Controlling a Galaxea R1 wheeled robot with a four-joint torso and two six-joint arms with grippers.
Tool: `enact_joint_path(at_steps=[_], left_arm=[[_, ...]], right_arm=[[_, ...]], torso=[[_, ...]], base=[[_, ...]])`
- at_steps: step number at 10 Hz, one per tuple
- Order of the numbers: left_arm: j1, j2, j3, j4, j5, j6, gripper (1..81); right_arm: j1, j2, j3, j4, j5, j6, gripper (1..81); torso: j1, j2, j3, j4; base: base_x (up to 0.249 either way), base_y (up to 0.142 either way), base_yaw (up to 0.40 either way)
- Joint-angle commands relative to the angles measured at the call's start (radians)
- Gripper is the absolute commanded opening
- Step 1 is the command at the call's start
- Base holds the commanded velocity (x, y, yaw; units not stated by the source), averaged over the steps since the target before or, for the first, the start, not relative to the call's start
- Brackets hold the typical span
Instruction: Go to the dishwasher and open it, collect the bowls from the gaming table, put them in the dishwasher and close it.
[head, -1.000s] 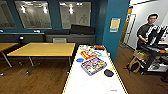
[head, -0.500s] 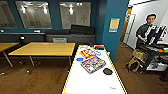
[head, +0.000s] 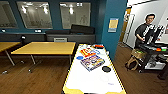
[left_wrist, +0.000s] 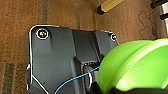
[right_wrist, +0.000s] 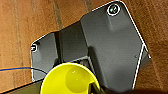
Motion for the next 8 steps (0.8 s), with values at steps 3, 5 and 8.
enact_joint_path(at_steps=[3, 5, 8], left_arm=[[-0.027, 0.041, -0.113, 0.026, 0.018, 0.009, 1.0], [-0.022, 0.081, -0.174, 0.044, 0.027, 0.009, 1.0], [-0.01, 0.142, -0.266, 0.079, 0.03, 0.009, 1.0]], right_arm=[[0.029, 0.012, -0.006, -0.038, -0.051, -0.003, 1.0], [0.021, 0.015, -0.011, -0.036, -0.053, 0.0, 1.0], [0.013, 0.027, -0.02, -0.034, -0.054, 0.003, 1.0]], torso=[[0.001, 0.0, 0.0, 0.0], [0.001, 0.0, 0.0, 0.0], [0.001, 0.0, 0.0, 0.0]], base=[[-0.118, 0.0, 0.0], [-0.117, 0.0, 0.0], [-0.117, 0.0, 0.0]])
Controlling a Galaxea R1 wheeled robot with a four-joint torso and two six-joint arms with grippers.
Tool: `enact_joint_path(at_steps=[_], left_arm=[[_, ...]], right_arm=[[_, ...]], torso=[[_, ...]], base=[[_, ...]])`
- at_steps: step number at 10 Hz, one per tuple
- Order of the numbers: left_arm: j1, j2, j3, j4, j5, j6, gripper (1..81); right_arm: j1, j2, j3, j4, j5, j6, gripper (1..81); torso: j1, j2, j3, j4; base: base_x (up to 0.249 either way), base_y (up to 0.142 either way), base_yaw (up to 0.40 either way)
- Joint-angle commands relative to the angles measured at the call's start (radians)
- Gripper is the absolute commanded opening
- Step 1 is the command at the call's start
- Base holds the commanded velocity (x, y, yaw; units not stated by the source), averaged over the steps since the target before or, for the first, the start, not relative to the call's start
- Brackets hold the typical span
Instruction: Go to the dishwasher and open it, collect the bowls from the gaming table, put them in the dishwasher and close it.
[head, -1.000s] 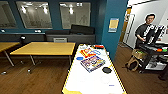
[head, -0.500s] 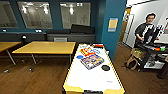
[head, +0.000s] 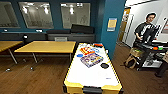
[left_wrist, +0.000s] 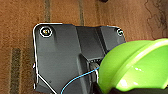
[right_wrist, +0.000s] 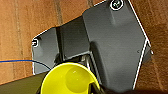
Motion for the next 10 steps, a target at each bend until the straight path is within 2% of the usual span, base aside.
enact_joint_path(at_steps=[1, 6, 10], left_arm=[[-0.013, 0.038, -0.094, 0.055, 0.033, 0.014, 1.0], [-0.013, 0.041, -0.144, 0.079, 0.033, 0.039, 1.0], [0.001, 0.021, -0.144, 0.067, 0.031, 0.039, 1.0]], right_arm=[[0.021, 0.019, -0.022, -0.009, -0.046, 0.006, 1.0], [0.021, 0.048, -0.088, -0.007, -0.046, 0.009, 1.0], [0.029, -0.003, -0.119, -0.018, -0.046, -0.001, 1.0]], torso=[[0.001, 0.0, 0.0, 0.0], [0.001, 0.0, 0.0, 0.0], [0.001, 0.0, 0.0, 0.0]], base=[[-0.118, 0.0, 0.0], [-0.118, 0.0, 0.0], [-0.117, 0.0, 0.0]])
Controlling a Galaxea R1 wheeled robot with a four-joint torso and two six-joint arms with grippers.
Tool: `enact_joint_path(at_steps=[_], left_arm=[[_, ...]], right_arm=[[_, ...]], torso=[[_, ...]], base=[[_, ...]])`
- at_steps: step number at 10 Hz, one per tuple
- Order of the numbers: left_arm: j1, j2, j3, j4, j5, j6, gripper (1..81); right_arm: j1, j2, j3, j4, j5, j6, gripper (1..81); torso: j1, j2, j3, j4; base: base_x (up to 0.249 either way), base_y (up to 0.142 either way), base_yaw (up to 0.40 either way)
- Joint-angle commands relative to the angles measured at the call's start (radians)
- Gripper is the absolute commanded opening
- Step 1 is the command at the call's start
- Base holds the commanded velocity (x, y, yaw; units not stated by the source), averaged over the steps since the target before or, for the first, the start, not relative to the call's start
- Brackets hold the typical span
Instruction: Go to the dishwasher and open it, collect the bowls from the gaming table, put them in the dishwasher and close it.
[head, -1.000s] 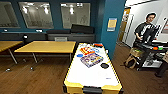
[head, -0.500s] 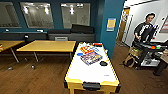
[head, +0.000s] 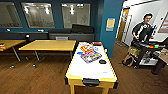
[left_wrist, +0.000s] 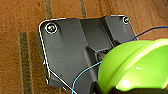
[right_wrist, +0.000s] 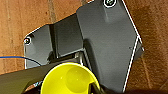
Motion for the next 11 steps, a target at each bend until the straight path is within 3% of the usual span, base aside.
enact_joint_path(at_steps=[1, 4, 8, 11], left_arm=[[-0.012, -0.045, -0.009, 0.002, 0.026, -0.002, 1.0], [-0.012, -0.076, -0.009, 0.007, 0.025, -0.002, 1.0], [-0.013, -0.051, -0.009, 0.018, 0.026, 0.003, 1.0], [-0.013, -0.036, -0.011, 0.018, 0.028, 0.023, 1.0]], right_arm=[[0.04, -0.063, -0.011, -0.021, -0.047, -0.004, 1.0], [0.021, -0.057, -0.006, -0.018, -0.041, -0.004, 1.0], [0.015, -0.043, -0.006, -0.017, -0.042, -0.004, 1.0], [0.015, -0.04, -0.006, -0.017, -0.042, -0.004, 1.0]], torso=[[0.001, 0.0, 0.0, 0.0], [0.001, 0.0, 0.0, 0.0], [0.001, 0.0, 0.0, 0.0], [0.001, -0.001, 0.001, 0.0]], base=[[-0.118, 0.0, 0.0], [-0.118, 0.0, 0.0], [-0.115, 0.0, 0.0], [-0.032, 0.0, 0.0]])
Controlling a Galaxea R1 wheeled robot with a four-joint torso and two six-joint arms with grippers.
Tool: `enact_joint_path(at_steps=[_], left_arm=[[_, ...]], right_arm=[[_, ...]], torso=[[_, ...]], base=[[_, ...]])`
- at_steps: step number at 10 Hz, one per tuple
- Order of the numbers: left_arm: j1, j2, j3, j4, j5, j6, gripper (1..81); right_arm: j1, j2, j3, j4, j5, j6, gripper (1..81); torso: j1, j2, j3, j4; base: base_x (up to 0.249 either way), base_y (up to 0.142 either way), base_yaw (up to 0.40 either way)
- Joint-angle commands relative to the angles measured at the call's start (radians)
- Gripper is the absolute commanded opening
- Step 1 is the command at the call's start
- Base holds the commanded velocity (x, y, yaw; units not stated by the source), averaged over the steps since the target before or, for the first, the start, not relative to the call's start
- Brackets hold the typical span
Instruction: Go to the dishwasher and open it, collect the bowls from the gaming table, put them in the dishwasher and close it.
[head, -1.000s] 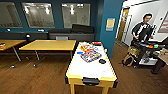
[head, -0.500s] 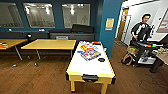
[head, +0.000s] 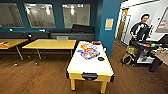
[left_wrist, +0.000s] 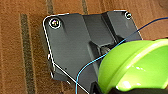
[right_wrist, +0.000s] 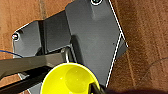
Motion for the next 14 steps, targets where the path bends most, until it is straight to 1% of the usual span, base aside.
enact_joint_path(at_steps=[1, 6, 7, 10, 11, 13, 14], left_arm=[[-0.034, -0.014, -0.008, 0.012, 0.029, 0.014, 1.0], [-0.033, -0.012, -0.008, 0.012, 0.028, 0.014, 1.0], [-0.033, -0.009, -0.008, 0.013, 0.028, 0.014, 1.0], [-0.033, -0.006, -0.01, 0.012, 0.031, 0.019, 1.0], [-0.033, -0.003, -0.01, 0.012, 0.034, 0.028, 1.0], [-0.033, 0.014, -0.01, 0.009, 0.095, 0.036, 1.0], [-0.033, 0.018, -0.008, 0.007, 0.095, 0.036, 1.0]], right_arm=[[0.04, 0.0, -0.001, -0.011, -0.041, -0.001, 1.0], [0.04, 0.005, -0.001, -0.013, -0.04, -0.001, 1.0], [0.038, 0.003, -0.004, -0.013, -0.04, -0.001, 1.0], [0.038, 0.005, -0.001, -0.013, -0.038, -0.001, 1.0], [0.038, 0.008, -0.001, -0.013, -0.04, -0.001, 1.0], [0.038, 0.009, -0.001, -0.013, -0.038, -0.003, 1.0], [0.038, 0.009, -0.001, -0.016, -0.038, -0.003, 1.0]], torso=[[0.001, 0.0, 0.0, 0.0], [0.001, 0.0, 0.0, 0.0], [0.001, 0.0, 0.0, 0.0], [0.001, 0.0, 0.0, 0.0], [0.001, 0.0, 0.0, 0.0], [0.001, 0.0, 0.0, 0.0], [0.001, 0.0, 0.0, 0.0]], base=[[0.0, 0.0, 0.0], [0.0, 0.0, 0.0], [0.0, 0.0, -0.158], [0.0, 0.0, -0.324], [0.0, 0.0, -0.4], [0.0, 0.0, -0.4], [0.0, 0.0, -0.4]])
